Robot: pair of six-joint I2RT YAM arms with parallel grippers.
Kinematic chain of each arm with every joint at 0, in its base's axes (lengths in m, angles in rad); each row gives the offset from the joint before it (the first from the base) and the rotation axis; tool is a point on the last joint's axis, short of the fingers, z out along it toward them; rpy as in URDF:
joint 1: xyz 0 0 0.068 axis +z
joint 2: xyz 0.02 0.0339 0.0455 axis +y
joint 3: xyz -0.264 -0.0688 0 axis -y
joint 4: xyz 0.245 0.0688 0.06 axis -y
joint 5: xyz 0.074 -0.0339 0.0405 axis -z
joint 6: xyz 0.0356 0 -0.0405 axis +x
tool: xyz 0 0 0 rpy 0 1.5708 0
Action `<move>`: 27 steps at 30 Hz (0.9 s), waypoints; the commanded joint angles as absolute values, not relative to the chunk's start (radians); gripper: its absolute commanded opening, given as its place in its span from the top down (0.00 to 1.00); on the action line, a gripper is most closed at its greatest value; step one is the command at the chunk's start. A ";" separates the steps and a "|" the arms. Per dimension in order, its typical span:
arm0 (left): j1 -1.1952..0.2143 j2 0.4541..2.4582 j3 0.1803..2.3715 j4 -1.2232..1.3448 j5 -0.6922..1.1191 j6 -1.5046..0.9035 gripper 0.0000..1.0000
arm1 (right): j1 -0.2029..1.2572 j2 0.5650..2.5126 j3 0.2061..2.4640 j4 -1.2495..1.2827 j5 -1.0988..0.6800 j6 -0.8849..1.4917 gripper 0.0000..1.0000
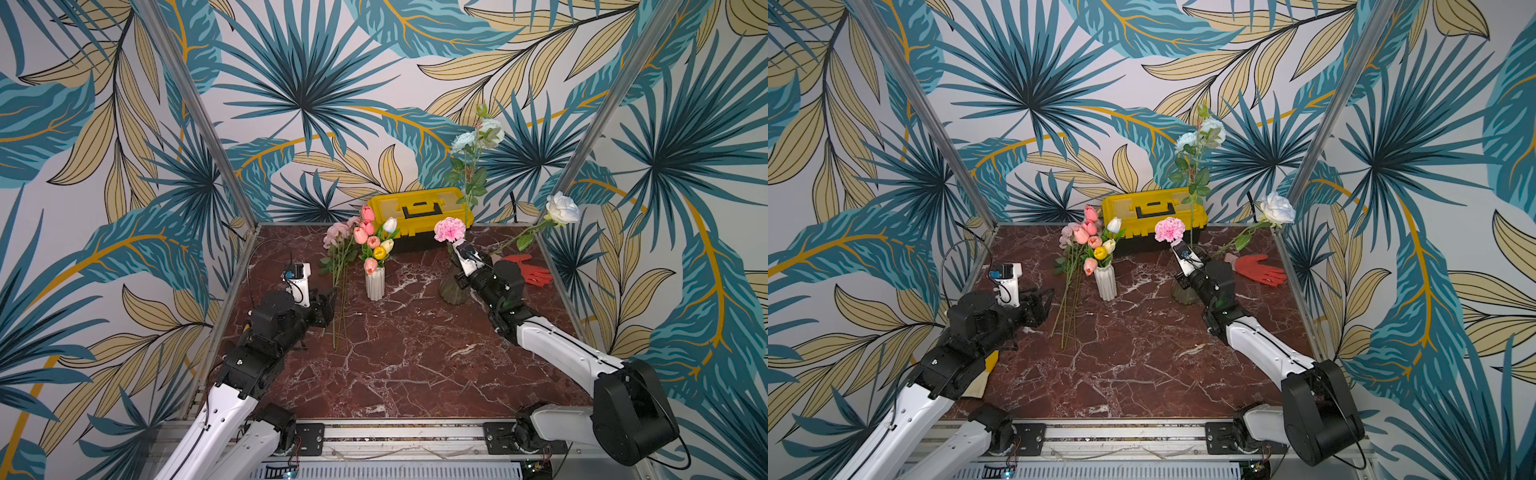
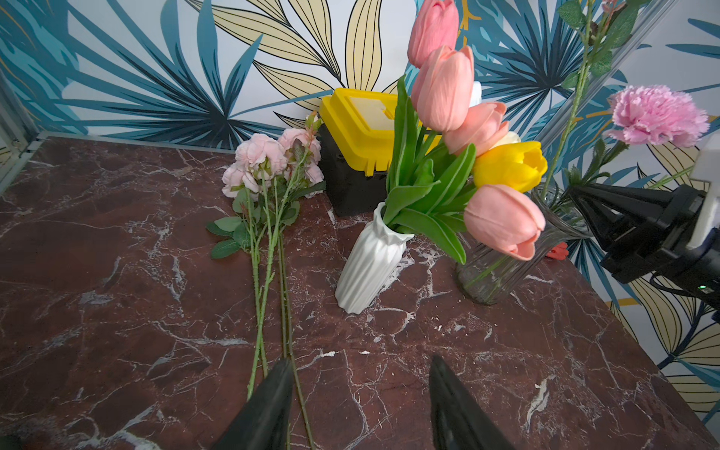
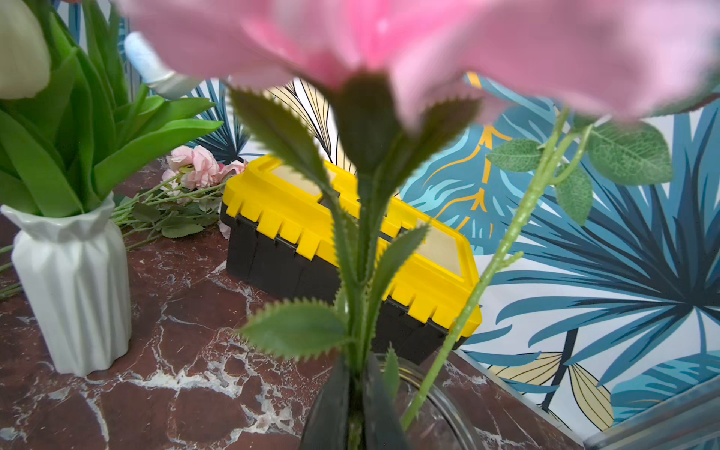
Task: Pick out pink flowers from the vase
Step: Pick up the flower from the vase.
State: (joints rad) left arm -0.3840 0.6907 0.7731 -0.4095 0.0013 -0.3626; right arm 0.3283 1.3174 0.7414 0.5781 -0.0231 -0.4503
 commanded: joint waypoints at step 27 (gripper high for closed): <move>-0.391 0.639 0.759 -0.347 0.175 -0.299 0.42 | 0.316 1.064 1.002 0.170 -0.152 -0.462 1.00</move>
State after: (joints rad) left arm -0.3859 0.6601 0.7666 -0.3786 0.1165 -0.3199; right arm 0.3195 1.0996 0.9512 0.2771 -0.1005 -0.4683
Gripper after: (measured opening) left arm 0.585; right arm 0.053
